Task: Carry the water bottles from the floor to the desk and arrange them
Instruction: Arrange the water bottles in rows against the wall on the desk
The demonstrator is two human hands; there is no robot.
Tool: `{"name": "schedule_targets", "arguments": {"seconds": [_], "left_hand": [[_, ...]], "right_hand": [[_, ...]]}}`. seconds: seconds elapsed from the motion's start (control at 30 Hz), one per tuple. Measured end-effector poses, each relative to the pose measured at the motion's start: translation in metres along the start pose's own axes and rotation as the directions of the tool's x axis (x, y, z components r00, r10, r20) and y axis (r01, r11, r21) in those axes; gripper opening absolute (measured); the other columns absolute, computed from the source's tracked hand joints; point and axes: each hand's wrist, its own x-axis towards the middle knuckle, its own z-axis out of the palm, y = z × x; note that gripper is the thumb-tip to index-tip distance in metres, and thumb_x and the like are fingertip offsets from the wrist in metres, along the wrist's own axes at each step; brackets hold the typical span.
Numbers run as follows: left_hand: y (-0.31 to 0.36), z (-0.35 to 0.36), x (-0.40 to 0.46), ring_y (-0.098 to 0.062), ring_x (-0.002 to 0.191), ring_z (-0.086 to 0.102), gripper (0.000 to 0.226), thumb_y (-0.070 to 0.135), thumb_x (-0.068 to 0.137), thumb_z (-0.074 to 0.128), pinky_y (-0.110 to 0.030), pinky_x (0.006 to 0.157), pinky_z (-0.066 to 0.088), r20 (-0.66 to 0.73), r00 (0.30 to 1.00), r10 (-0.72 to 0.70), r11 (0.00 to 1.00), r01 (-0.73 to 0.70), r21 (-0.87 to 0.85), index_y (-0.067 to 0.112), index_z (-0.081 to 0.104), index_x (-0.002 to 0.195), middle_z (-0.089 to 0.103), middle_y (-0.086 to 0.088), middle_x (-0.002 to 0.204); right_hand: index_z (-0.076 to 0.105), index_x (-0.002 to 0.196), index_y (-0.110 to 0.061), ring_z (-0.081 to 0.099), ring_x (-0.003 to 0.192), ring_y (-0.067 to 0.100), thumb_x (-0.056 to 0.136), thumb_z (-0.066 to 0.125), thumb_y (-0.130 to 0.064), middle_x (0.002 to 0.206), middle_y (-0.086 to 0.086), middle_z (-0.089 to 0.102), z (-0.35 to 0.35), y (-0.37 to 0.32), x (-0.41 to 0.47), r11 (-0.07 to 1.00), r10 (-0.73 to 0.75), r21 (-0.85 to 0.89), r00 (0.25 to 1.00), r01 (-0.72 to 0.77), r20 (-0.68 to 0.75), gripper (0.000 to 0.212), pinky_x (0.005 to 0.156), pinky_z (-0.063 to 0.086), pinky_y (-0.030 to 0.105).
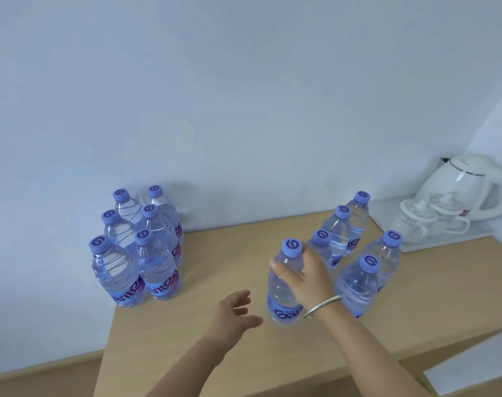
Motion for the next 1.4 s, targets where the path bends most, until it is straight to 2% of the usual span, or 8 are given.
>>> {"name": "schedule_targets", "arguments": {"seconds": [0.2,0.4,0.53,0.67,0.83,1.0,1.23,1.4], "left_hand": [[0.011,0.005,-0.025,0.0,0.122,0.045,0.099,0.036,0.052,0.084,-0.024,0.094,0.039,0.07,0.961,0.267,0.958,-0.273,0.089,0.035,0.034,0.138,0.048,0.022,0.134],[0.025,0.005,-0.051,-0.013,0.098,0.065,0.062,0.029,0.055,0.084,-0.03,0.091,0.048,-0.073,0.871,0.485,0.872,-0.488,-0.029,0.02,0.06,0.111,0.07,0.006,0.104],[0.033,-0.005,-0.066,-0.018,0.089,0.067,0.055,0.019,0.051,0.085,-0.025,0.079,0.05,-0.078,0.866,0.494,0.852,-0.5,-0.155,0.013,0.066,0.101,0.073,-0.005,0.096],[0.044,-0.023,-0.076,-0.017,0.08,0.066,0.052,0.014,0.048,0.083,-0.024,0.071,0.051,0.007,0.872,0.49,0.839,-0.469,-0.277,0.004,0.067,0.096,0.073,-0.009,0.088],[0.069,-0.053,-0.077,-0.024,0.083,0.065,0.064,0.024,0.041,0.09,-0.03,0.075,0.051,0.195,0.853,0.484,0.81,-0.353,-0.468,-0.006,0.068,0.093,0.07,-0.015,0.088],[0.082,-0.084,-0.062,-0.022,0.091,0.066,0.068,0.029,0.042,0.09,-0.029,0.081,0.053,0.308,0.852,0.423,0.807,-0.2,-0.555,-0.001,0.069,0.1,0.07,-0.013,0.096],[0.067,-0.101,-0.023,-0.014,0.085,0.069,0.052,0.014,0.056,0.08,-0.023,0.075,0.054,-0.059,0.948,0.312,0.915,-0.317,-0.249,0.004,0.062,0.104,0.074,-0.004,0.094],[0.046,-0.093,-0.008,-0.017,0.083,0.07,0.039,0.004,0.062,0.082,-0.024,0.074,0.056,-0.145,0.953,0.265,0.926,-0.293,-0.236,0.005,0.067,0.097,0.075,-0.005,0.09]], "right_hand": [[0.062,0.075,-0.005,0.049,0.057,0.001,0.082,0.068,-0.027,0.062,-0.007,0.056,-0.022,-0.068,0.01,0.969,-0.073,0.237,0.997,0.065,0.025,0.023,0.058,0.04,0.011],[0.05,0.057,-0.015,0.036,0.045,0.002,0.082,0.066,-0.032,0.042,-0.014,0.039,-0.022,-0.115,0.012,0.958,-0.169,0.24,0.985,0.157,0.031,0.033,0.047,0.031,0.01],[0.06,0.072,-0.008,0.046,0.053,0.0,0.08,0.067,-0.036,0.055,-0.014,0.049,-0.024,-0.125,0.02,0.955,-0.169,0.269,0.974,0.123,0.152,0.03,0.052,0.037,0.007],[0.063,0.095,-0.016,0.063,0.074,0.0,0.075,0.066,-0.017,0.077,-0.016,0.065,-0.035,-0.134,0.042,0.877,-0.257,0.473,0.753,-0.081,0.606,0.02,0.068,0.05,0.014],[0.053,0.121,-0.026,0.061,0.107,0.021,0.061,0.076,-0.014,0.112,0.002,0.063,-0.023,-0.141,0.077,0.799,-0.34,0.519,0.484,-0.304,0.806,0.065,0.086,0.05,0.034],[0.051,0.121,-0.025,0.063,0.103,0.024,0.062,0.077,-0.02,0.11,0.005,0.065,0.018,-0.149,0.099,0.827,-0.309,0.511,0.568,-0.236,0.762,0.065,0.086,0.052,0.039],[0.058,0.108,-0.028,0.064,0.096,0.011,0.069,0.067,-0.007,0.101,-0.007,0.067,0.062,-0.128,0.113,0.887,-0.209,0.421,0.647,-0.19,0.733,0.045,0.076,0.054,0.025],[0.056,0.104,-0.025,0.061,0.094,0.019,0.073,0.063,-0.016,0.101,0.007,0.063,0.076,-0.113,0.119,0.95,-0.127,0.28,0.651,-0.136,0.748,0.033,0.082,0.047,0.04]]}}
